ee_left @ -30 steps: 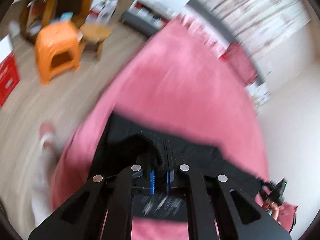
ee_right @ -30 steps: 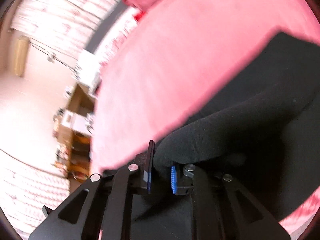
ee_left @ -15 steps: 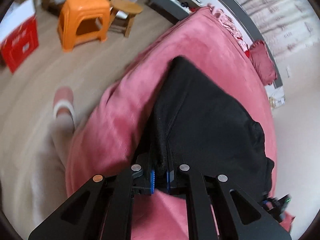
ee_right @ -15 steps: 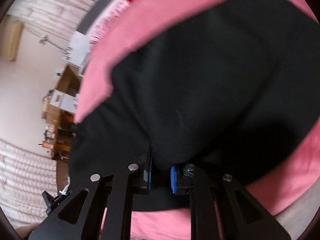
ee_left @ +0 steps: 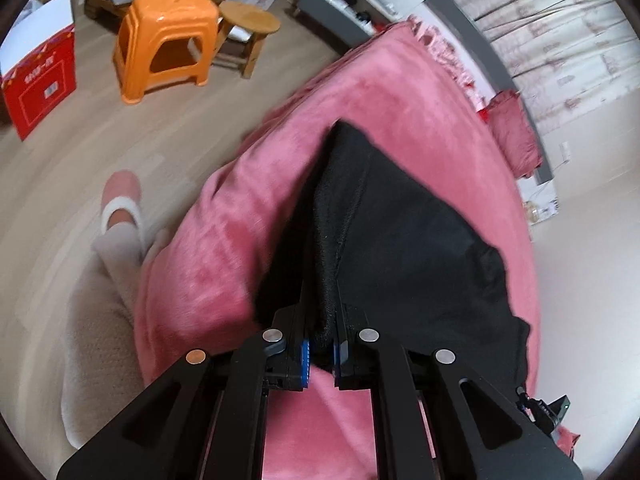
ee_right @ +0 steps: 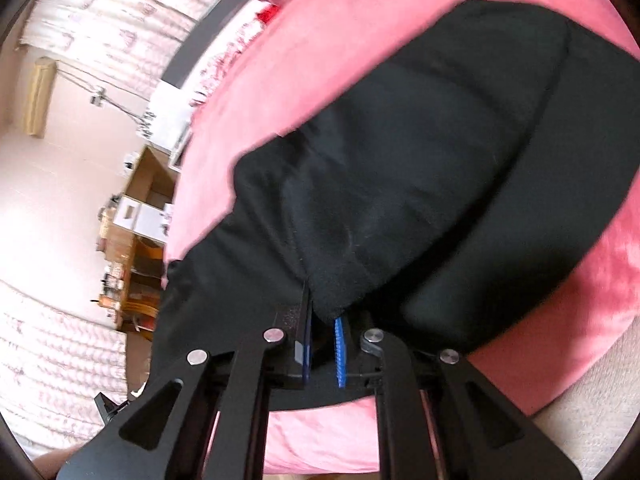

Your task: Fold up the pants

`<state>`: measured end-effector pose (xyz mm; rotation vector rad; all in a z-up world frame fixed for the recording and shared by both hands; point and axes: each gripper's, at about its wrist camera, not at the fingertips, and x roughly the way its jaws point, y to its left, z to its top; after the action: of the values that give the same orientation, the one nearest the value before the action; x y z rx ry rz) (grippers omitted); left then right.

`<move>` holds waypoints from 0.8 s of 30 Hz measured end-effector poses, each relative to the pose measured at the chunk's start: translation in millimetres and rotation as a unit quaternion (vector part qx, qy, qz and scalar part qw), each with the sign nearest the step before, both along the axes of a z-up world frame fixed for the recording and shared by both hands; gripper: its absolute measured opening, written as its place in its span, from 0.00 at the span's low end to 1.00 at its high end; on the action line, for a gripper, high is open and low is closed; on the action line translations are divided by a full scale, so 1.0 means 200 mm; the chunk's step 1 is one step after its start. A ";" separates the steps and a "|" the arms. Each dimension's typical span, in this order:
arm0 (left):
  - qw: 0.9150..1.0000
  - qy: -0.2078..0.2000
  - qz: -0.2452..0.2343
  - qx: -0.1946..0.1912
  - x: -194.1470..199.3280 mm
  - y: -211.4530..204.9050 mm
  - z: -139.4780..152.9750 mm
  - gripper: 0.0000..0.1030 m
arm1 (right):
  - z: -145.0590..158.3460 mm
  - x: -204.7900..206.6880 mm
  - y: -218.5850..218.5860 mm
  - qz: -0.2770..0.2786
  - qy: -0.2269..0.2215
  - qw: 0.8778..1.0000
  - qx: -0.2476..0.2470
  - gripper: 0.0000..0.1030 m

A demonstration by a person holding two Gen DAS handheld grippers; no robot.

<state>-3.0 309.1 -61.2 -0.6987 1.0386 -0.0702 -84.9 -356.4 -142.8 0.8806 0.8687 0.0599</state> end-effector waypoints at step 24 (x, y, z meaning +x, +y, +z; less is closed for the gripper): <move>0.978 -0.126 -0.113 0.118 0.27 -0.83 0.16 0.63 | -0.08 -0.07 -0.69 -0.168 -0.027 0.985 0.037 0.45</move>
<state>51.4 142.4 -28.4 -0.3428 0.8619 -0.2235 -99.0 -494.3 -159.3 1.0796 0.6604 -0.1777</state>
